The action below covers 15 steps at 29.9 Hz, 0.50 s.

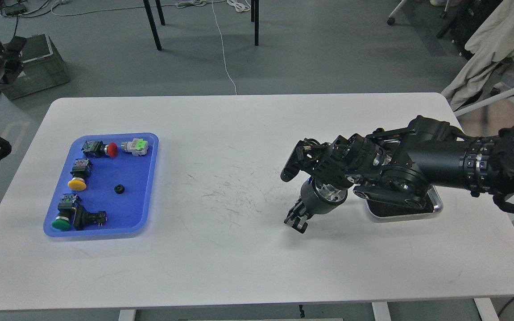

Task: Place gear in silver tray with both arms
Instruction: 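Lower the right gripper and grasp the black gear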

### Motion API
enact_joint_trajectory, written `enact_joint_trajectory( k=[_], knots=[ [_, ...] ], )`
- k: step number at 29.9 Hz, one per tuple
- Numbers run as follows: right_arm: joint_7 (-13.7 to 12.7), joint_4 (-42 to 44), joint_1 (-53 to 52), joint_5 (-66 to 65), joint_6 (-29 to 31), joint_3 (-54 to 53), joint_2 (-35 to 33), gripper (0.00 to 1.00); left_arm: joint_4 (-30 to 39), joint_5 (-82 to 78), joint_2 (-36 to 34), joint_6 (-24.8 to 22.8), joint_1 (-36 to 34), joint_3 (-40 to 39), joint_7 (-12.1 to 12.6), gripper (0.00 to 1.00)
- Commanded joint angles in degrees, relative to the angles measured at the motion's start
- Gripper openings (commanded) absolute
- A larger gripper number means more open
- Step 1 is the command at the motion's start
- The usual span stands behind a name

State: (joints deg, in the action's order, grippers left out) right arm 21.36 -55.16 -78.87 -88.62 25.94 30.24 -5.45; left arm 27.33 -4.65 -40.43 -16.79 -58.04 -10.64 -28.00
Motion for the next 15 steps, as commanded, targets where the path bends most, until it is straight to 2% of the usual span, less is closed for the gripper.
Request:
enact_joint_trajectory(
  k=[1,7,15],
  knots=[
    [-0.09,0.40,0.11,-0.07,0.07,0.00,0.09,0.13,0.00,0.07,0.09,-0.09,0.38,0.00,0.00,0.97],
    [0.00,0.49,-0.06,-0.07,0.33,0.00,0.00,0.05,0.00,0.07,0.26,-0.61,0.91,0.00,0.00,0.97],
    [0.00,0.40,-0.59,-0.07,0.60,0.00,-0.09,0.01,0.00,0.07,0.35,-0.70,1.09,-0.08,0.00,0.97]
  ],
)
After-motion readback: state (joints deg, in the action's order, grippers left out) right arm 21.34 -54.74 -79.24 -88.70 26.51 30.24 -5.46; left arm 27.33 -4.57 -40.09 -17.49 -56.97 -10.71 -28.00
